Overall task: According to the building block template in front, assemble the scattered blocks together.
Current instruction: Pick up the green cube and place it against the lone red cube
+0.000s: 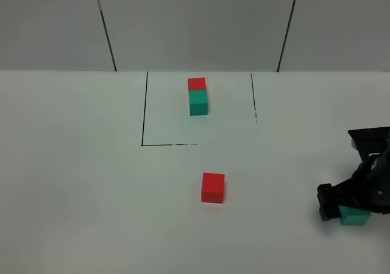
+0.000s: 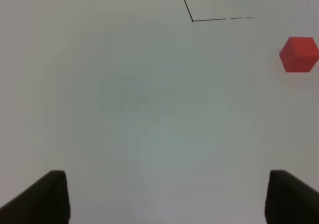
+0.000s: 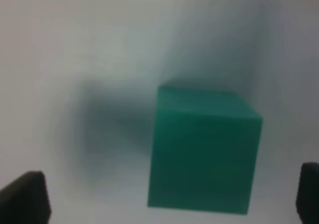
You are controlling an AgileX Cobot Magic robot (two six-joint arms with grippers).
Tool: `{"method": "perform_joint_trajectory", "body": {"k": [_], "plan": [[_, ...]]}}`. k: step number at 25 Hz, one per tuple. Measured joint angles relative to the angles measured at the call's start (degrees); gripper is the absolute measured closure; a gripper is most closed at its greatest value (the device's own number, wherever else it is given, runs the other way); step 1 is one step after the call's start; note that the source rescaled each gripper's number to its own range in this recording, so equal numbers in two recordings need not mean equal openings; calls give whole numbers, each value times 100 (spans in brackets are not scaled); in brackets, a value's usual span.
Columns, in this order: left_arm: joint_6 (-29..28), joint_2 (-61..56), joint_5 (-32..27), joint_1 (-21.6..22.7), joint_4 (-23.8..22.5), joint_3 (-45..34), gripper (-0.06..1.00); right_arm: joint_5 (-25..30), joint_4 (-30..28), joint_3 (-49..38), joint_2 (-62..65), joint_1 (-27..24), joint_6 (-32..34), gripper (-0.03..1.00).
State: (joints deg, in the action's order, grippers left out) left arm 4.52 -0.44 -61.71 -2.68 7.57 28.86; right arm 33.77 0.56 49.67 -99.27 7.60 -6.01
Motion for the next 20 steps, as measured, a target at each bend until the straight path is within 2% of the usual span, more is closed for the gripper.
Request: {"method": "perform_joint_trajectory", "body": {"k": [7,17,20], "plan": [[0,0,0,0,0,0,27,-301,-56,7,-552,0,24,-1],[0,0,0,0,5,0,27,-442,-260,62,-762,0,601,20],[0,0,0,0,5,0,27,-447,-287,69,-764,6,722,31]]}}
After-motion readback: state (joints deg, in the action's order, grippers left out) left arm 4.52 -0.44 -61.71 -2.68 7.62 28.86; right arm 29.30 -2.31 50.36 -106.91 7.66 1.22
